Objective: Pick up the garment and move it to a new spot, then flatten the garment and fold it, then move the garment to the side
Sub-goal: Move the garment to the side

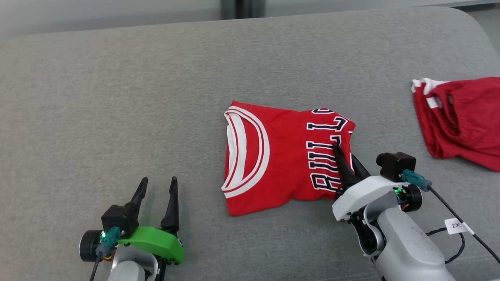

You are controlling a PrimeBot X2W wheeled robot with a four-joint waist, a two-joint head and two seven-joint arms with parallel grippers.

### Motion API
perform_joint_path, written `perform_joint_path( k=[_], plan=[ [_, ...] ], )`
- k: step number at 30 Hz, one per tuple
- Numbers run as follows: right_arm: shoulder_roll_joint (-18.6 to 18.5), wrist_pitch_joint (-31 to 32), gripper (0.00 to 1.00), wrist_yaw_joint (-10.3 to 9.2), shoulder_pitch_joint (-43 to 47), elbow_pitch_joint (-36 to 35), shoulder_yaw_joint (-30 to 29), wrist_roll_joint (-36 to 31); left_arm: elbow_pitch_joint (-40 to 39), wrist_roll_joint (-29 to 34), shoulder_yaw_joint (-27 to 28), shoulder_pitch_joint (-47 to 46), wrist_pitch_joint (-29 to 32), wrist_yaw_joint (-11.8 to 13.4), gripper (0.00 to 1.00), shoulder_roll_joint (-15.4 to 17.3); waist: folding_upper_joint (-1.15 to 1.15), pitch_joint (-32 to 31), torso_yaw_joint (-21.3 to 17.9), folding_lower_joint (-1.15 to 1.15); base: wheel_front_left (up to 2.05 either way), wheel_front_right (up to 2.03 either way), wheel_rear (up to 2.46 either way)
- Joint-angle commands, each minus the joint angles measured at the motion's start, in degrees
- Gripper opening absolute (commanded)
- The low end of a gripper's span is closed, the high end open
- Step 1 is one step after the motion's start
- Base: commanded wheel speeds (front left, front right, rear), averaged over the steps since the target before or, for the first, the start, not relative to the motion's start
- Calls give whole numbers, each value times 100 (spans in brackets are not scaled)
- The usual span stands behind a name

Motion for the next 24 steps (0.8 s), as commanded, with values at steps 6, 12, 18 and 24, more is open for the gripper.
perform_joint_path(
  k=[6,12,18,24],
  plan=[
    [0,0,0,-2,171,-147,-84,44,60,82,39,-187,3,-65,100,28,0,-5,-1929,0,0,0,0],
    [-4,0,0,-2,-23,-226,-296,-374,120,152,19,-254,3,-96,100,28,0,144,-1986,0,0,0,0],
    [-410,-6,0,-3,-698,87,-563,-1286,200,228,37,-311,3,-140,100,30,0,270,-1705,0,0,0,0],
    [-1157,166,0,-3,-1615,900,-1034,-2032,270,275,45,-344,3,-166,100,30,0,416,-1241,0,0,0,0]
  ],
)
